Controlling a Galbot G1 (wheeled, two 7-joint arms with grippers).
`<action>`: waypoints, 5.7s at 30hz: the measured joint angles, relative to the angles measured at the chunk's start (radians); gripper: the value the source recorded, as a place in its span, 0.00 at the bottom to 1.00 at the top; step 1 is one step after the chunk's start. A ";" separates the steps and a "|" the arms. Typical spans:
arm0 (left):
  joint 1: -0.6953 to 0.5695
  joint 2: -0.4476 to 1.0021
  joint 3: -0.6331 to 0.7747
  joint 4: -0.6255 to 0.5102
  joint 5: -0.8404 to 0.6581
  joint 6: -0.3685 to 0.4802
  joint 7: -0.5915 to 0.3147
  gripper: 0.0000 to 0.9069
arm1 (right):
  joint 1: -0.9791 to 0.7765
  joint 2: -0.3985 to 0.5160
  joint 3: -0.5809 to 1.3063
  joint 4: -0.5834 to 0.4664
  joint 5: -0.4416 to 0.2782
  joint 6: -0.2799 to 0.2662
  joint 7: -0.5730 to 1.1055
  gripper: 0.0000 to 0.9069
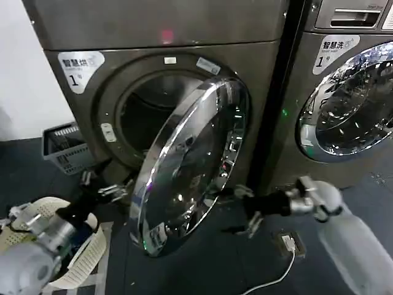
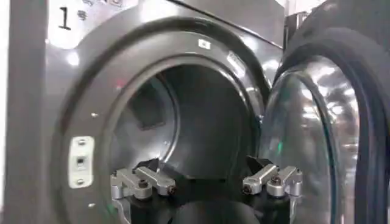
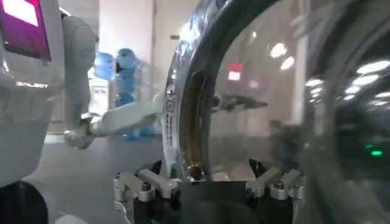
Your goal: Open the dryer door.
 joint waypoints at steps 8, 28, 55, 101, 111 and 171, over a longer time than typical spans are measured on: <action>-0.056 -0.003 0.079 0.017 -0.010 -0.009 0.011 1.00 | -0.194 -0.017 0.317 0.077 0.047 0.013 0.000 1.00; -0.066 0.034 0.214 -0.051 0.006 0.006 0.072 1.00 | -0.456 0.107 0.926 0.212 0.107 0.146 0.443 1.00; -0.472 0.051 0.829 0.109 -0.101 -0.074 0.028 1.00 | -0.700 0.177 1.387 0.342 -0.032 -0.135 1.288 1.00; -1.025 -0.415 1.319 0.642 -0.087 -0.158 -0.032 1.00 | -0.825 0.226 1.671 0.403 -0.009 -0.228 1.380 1.00; -1.037 -0.479 1.342 0.711 -0.058 -0.185 -0.051 1.00 | -0.831 0.220 1.683 0.403 -0.010 -0.217 1.372 1.00; -0.858 0.483 1.290 0.312 0.088 -0.379 -0.145 1.00 | -0.751 0.221 1.673 0.422 -0.118 -0.139 1.375 1.00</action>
